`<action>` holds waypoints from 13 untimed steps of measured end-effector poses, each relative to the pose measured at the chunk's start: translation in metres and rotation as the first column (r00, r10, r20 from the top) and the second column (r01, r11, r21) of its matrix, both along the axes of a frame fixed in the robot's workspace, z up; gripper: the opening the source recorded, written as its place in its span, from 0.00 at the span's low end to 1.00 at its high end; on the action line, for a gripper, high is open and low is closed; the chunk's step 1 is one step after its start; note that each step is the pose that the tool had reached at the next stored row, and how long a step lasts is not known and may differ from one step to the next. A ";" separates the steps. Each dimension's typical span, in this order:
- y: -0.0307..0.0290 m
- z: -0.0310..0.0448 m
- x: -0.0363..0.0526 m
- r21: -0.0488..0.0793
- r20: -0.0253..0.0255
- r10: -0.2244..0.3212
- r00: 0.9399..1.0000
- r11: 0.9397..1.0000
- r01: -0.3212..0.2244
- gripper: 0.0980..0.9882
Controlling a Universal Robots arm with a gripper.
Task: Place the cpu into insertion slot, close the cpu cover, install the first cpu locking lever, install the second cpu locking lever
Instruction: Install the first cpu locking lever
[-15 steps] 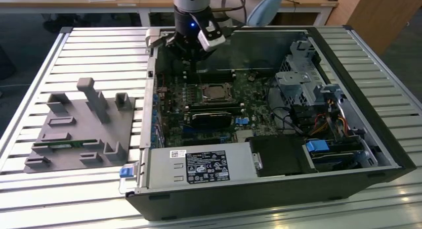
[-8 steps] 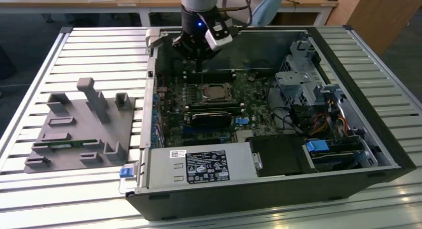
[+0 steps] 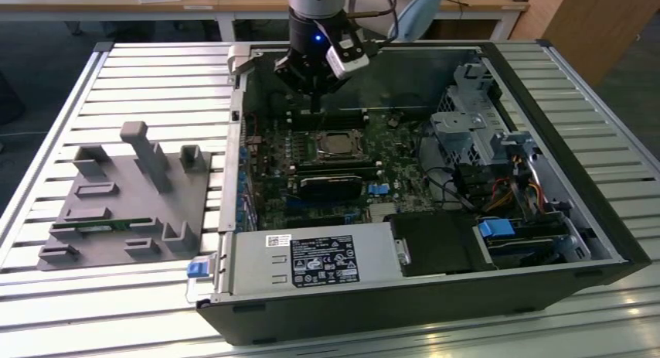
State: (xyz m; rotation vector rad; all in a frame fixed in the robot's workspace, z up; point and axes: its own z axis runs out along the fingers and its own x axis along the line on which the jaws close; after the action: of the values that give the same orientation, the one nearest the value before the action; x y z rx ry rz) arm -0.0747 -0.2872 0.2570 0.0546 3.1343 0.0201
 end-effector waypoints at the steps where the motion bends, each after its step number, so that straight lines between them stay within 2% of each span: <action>1: 0.0000 -0.0001 0.0001 0.000 0.000 0.000 1.000 1.000 0.000 0.03; 10: 0.0000 -0.0007 0.0019 0.001 0.000 0.000 1.000 1.000 0.000 0.03; 13: 0.0000 -0.0017 0.0026 0.026 0.000 0.000 1.000 1.000 0.000 0.03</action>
State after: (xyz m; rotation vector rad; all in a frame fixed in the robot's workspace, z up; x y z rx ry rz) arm -0.0721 -0.2872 0.2554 0.0547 3.1341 0.0615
